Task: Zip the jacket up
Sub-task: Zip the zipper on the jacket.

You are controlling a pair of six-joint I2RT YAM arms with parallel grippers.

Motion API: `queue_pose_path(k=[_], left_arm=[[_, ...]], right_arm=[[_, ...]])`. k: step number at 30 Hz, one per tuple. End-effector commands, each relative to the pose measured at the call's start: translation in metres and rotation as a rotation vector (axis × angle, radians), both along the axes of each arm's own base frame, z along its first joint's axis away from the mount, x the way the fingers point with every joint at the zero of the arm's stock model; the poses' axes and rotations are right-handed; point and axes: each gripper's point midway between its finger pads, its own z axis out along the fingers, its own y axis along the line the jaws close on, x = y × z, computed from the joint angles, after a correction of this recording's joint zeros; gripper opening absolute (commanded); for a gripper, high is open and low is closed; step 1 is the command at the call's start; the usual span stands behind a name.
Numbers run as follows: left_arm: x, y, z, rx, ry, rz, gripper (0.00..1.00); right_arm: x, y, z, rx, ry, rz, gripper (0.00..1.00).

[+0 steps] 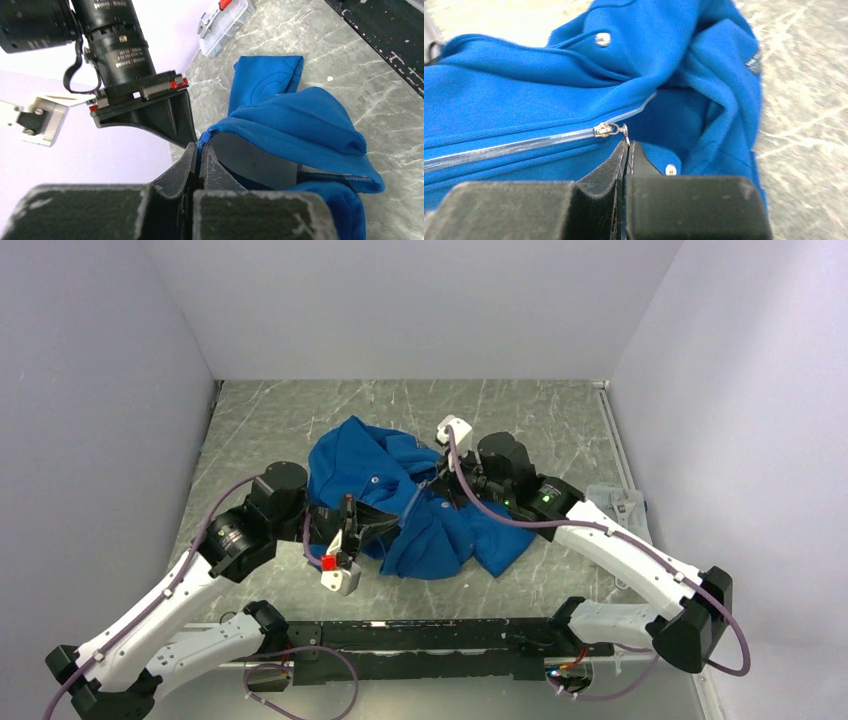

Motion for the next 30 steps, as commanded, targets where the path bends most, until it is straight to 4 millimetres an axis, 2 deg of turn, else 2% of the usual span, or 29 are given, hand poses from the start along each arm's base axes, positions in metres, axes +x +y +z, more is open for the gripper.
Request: queue_pose_path(k=[1, 5, 7, 11, 16, 19, 23, 27, 30], left_arm=[[-0.026, 0.002, 0.030, -0.058, -0.072, -0.109, 0.00], [-0.026, 0.008, 0.018, -0.009, -0.133, -0.120, 0.00], [-0.025, 0.010, 0.013, 0.019, -0.172, -0.123, 0.00], [-0.018, 0.016, 0.004, 0.088, -0.225, -0.106, 0.00], [-0.015, 0.027, -0.007, 0.176, -0.225, -0.079, 0.00], [-0.017, 0.038, -0.017, 0.254, -0.204, -0.068, 0.00], [-0.031, 0.064, -0.034, 0.389, -0.144, -0.069, 0.00], [-0.048, 0.099, -0.056, 0.570, -0.037, -0.055, 0.00], [-0.049, 0.127, -0.071, 0.695, -0.004, 0.013, 0.00]], right_arm=[[0.057, -0.030, 0.021, 0.030, -0.115, -0.229, 0.00], [0.083, -0.042, 0.053, 0.057, -0.170, -0.297, 0.00], [0.099, -0.055, 0.067, 0.054, -0.210, -0.348, 0.00], [0.140, -0.096, 0.092, 0.048, -0.266, -0.527, 0.00], [0.189, -0.153, 0.114, 0.037, -0.316, -0.729, 0.00], [0.210, -0.175, 0.119, 0.035, -0.323, -0.811, 0.00], [0.232, -0.195, 0.118, 0.027, -0.326, -0.890, 0.00], [0.251, -0.211, 0.110, -0.005, -0.320, -0.952, 0.00], [0.262, -0.220, 0.104, -0.008, -0.315, -0.985, 0.00]])
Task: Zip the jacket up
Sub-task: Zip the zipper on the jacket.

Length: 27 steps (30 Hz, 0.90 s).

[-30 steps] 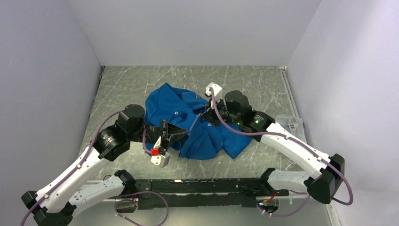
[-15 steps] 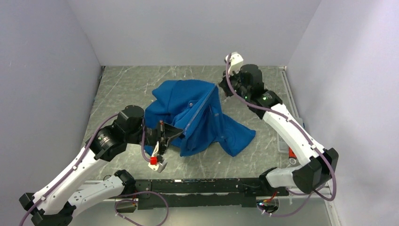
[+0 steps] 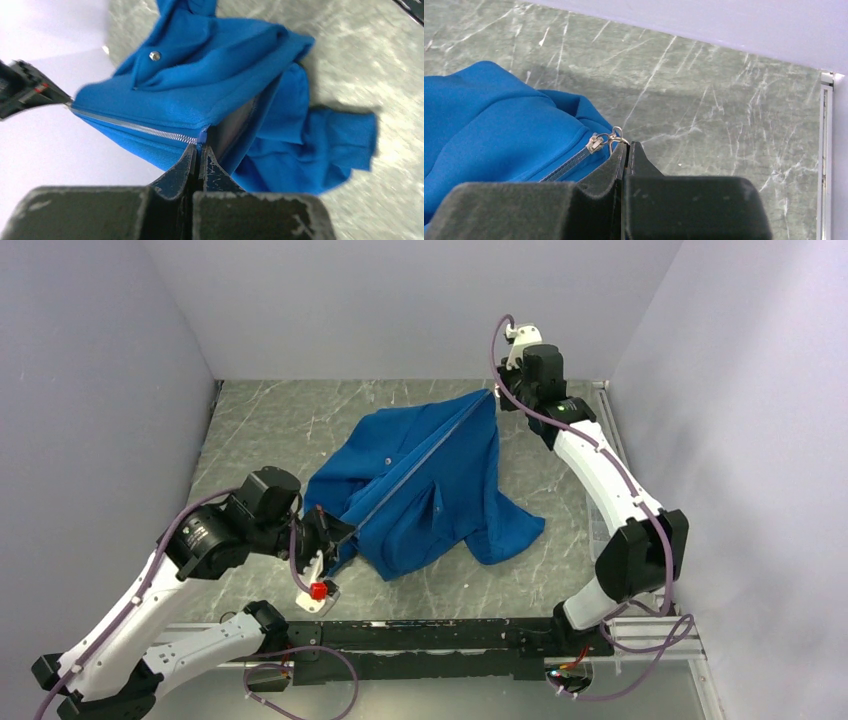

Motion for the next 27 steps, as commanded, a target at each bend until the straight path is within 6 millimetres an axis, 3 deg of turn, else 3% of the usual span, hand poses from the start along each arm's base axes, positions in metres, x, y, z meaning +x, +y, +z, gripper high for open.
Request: queue_pose_path(k=[1, 8, 14, 21, 24, 27], left_arm=[[-0.045, 0.066, -0.048, 0.292, 0.188, 0.068, 0.00], [-0.055, 0.120, -0.079, 0.514, 0.265, 0.238, 0.00], [-0.050, 0.133, -0.093, 0.604, 0.339, 0.381, 0.00], [-0.045, 0.157, -0.117, 0.801, 0.421, 0.572, 0.00], [-0.044, 0.170, -0.127, 0.900, 0.429, 0.626, 0.00], [-0.041, 0.166, -0.130, 0.910, 0.435, 0.611, 0.00]], right_arm=[[0.040, -0.063, 0.068, -0.007, -0.238, -0.260, 0.00], [0.058, -0.093, 0.073, -0.008, -0.264, -0.353, 0.00], [0.071, -0.109, 0.076, -0.015, -0.269, -0.388, 0.00], [0.071, -0.149, 0.089, -0.069, -0.330, -0.573, 0.00], [0.070, -0.152, 0.099, -0.075, -0.366, -0.580, 0.00], [0.066, -0.143, 0.109, -0.046, -0.394, -0.530, 0.00]])
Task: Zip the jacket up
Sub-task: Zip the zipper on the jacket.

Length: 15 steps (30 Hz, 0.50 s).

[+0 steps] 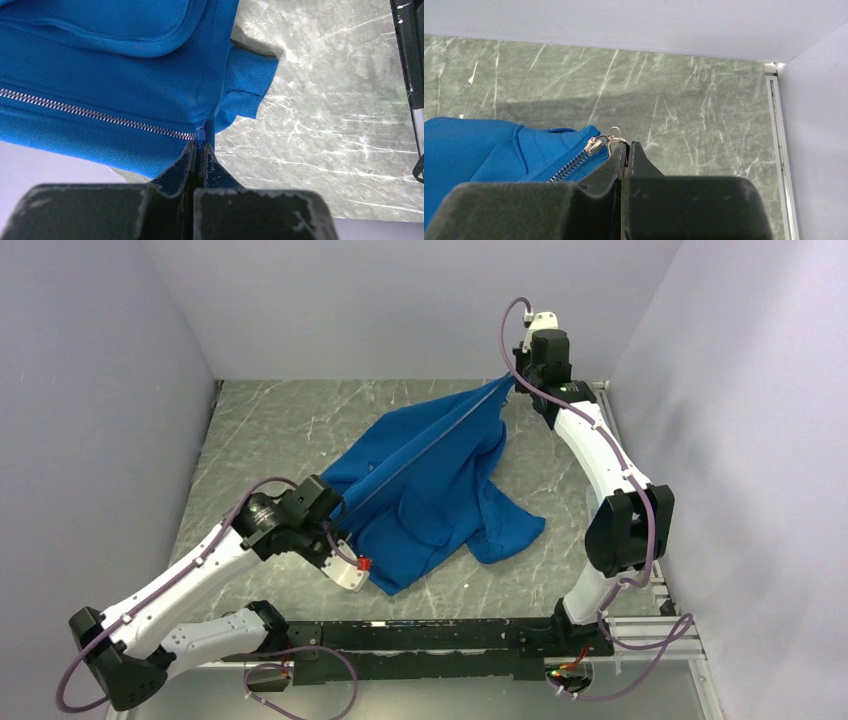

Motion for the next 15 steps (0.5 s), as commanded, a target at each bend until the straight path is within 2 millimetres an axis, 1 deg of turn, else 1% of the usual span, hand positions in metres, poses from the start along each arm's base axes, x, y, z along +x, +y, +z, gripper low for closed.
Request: queue_pose_path(k=[1, 2, 3, 4, 6, 7, 8, 9, 10, 11, 12, 15], left_arm=[[-0.068, 0.081, -0.021, 0.337, 0.279, 0.144, 0.03], [-0.055, 0.070, -0.017, 0.281, 0.229, 0.166, 0.27], [-0.041, 0.056, -0.012, 0.204, 0.173, 0.185, 0.56], [-0.027, 0.040, -0.004, 0.119, 0.117, 0.200, 0.74], [0.004, 0.006, 0.019, -0.081, 0.015, 0.277, 0.91], [0.016, -0.008, 0.030, -0.167, 0.000, 0.329, 0.97], [0.028, -0.020, 0.043, -0.240, -0.002, 0.381, 0.99], [0.041, -0.028, 0.052, -0.288, 0.009, 0.435, 0.99], [0.053, -0.035, 0.060, -0.328, 0.040, 0.496, 0.99], [0.066, -0.039, 0.069, -0.370, 0.070, 0.563, 0.99], [0.082, -0.040, 0.074, -0.403, 0.099, 0.641, 1.00], [0.124, -0.041, 0.091, -0.518, 0.137, 0.819, 1.00]], right_arm=[[0.008, -0.077, 0.116, -0.021, -0.386, -0.273, 0.00], [0.006, -0.071, 0.115, -0.005, -0.389, -0.248, 0.00], [0.004, -0.066, 0.114, 0.015, -0.390, -0.221, 0.00], [0.002, -0.062, 0.111, 0.026, -0.382, -0.199, 0.00], [-0.002, -0.053, 0.101, 0.057, -0.355, -0.165, 0.00], [-0.004, -0.050, 0.096, 0.071, -0.335, -0.147, 0.04], [-0.007, -0.046, 0.087, 0.082, -0.310, -0.131, 0.16], [-0.012, -0.043, 0.081, 0.096, -0.293, -0.114, 0.38], [-0.018, -0.041, 0.073, 0.106, -0.275, -0.101, 0.72], [-0.024, -0.039, 0.067, 0.113, -0.262, -0.090, 0.95], [-0.032, -0.039, 0.061, 0.116, -0.256, -0.085, 0.99], [-0.054, -0.038, 0.047, 0.119, -0.259, -0.061, 1.00]])
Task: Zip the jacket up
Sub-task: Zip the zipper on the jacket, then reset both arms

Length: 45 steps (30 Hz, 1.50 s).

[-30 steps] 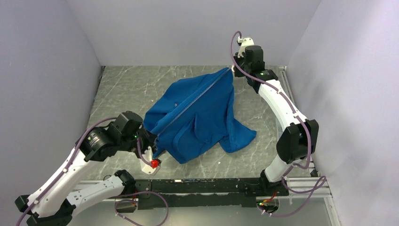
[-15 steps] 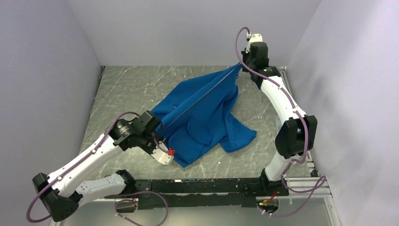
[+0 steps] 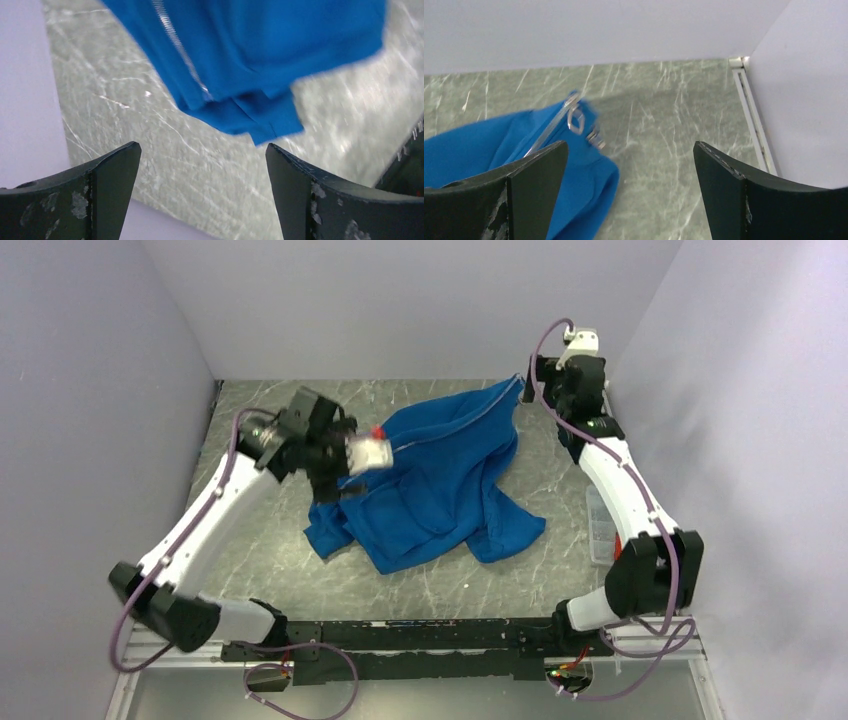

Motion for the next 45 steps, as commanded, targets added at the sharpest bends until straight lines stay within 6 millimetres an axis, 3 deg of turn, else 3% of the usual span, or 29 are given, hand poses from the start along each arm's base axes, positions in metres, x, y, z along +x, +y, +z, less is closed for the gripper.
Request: queue_pose_path(k=[1, 4, 8, 11, 12, 13, 18, 24, 29, 35, 41, 45], left_arm=[[0.059, -0.014, 0.028, -0.280, 0.035, 0.287, 1.00], [0.091, -0.004, 0.040, -0.408, -0.003, 0.423, 1.00], [0.126, 0.037, 0.031, -0.537, 0.067, 0.669, 1.00], [0.137, 0.073, 0.005, -0.592, 0.125, 0.796, 1.00], [0.144, 0.085, -0.002, -0.616, 0.097, 0.825, 1.00], [0.146, 0.096, -0.014, -0.629, 0.080, 0.860, 1.00], [0.149, 0.121, -0.080, -0.644, 0.014, 0.984, 1.00], [0.164, 0.144, -0.119, -0.771, -0.089, 1.090, 1.00], [0.162, 0.146, -0.154, -0.838, -0.101, 1.116, 1.00], [0.164, 0.150, -0.161, -0.912, -0.209, 1.084, 1.00], [0.140, 0.142, -0.178, -0.980, -0.331, 0.992, 0.99], [0.138, 0.141, -0.170, -0.990, -0.380, 0.955, 1.00]], right_arm=[[-0.029, 0.000, 0.024, 0.053, -0.127, 0.011, 1.00], [-0.047, -0.009, 0.013, 0.126, -0.120, -0.021, 1.00], [-0.073, -0.035, -0.025, 0.237, -0.051, -0.137, 1.00], [-0.093, -0.066, -0.056, 0.312, -0.034, -0.247, 1.00], [-0.102, -0.073, -0.078, 0.316, -0.011, -0.287, 1.00], [-0.107, -0.079, -0.088, 0.310, -0.027, -0.313, 1.00], [-0.131, -0.106, -0.144, 0.268, -0.005, -0.481, 1.00], [-0.131, -0.110, -0.168, 0.247, -0.041, -0.482, 1.00], [-0.123, -0.104, -0.174, 0.198, -0.064, -0.407, 1.00], [-0.115, -0.105, -0.177, 0.155, -0.095, -0.378, 1.00], [-0.113, -0.107, -0.183, 0.118, -0.114, -0.371, 1.00], [-0.121, -0.106, -0.186, 0.098, -0.143, -0.403, 1.00]])
